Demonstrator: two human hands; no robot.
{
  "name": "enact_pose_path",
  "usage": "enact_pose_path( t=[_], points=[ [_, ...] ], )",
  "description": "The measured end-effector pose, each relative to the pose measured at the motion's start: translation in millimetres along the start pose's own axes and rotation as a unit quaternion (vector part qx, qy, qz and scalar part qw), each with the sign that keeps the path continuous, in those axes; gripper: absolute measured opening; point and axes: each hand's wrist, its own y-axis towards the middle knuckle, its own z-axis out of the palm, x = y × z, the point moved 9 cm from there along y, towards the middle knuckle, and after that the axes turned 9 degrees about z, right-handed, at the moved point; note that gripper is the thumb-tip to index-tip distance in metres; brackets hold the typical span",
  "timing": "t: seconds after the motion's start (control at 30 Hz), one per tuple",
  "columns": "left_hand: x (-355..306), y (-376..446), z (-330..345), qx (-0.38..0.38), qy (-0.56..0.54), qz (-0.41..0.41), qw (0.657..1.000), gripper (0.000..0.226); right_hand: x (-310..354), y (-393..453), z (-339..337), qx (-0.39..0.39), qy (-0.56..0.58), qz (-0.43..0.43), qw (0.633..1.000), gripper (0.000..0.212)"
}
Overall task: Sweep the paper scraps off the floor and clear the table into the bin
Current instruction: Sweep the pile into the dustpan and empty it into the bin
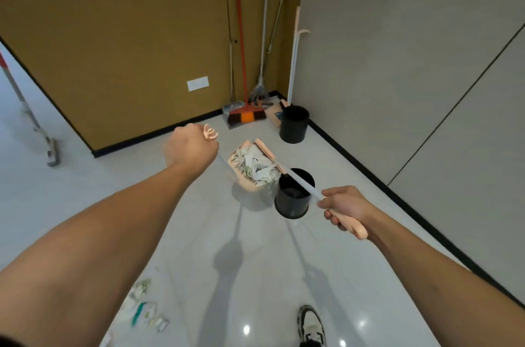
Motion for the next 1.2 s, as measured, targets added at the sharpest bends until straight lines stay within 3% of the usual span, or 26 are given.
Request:
enact_pose_path(
  t=[0.3,0.53,0.77,0.97,1.2],
  points=[
    [-67,48,26,-0.014,0.003,0.064,0.998,0.015,11,9,-49,-0.032,0.049,-0.011,0.998,0.045],
    [-78,60,79,0.019,0.036,0.085,0.996,0.01,3,39,-65,-0.038,0.067,0.02,0.997,0.045],
    [-104,51,108,0.058,0.113,0.219,0.967,0.015,-9,59,-73,-0.037,0.064,0.05,0.996,0.037],
    [-107,45,122,0.079,0.15,0.257,0.951,0.015,-17,60,-67,-0.046,0.063,0.059,0.995,0.021],
    [-126,43,129,0.102,0.162,0.306,0.933,0.009,-25,64,-73,-0.054,0.097,0.062,0.992,0.031]
  ],
)
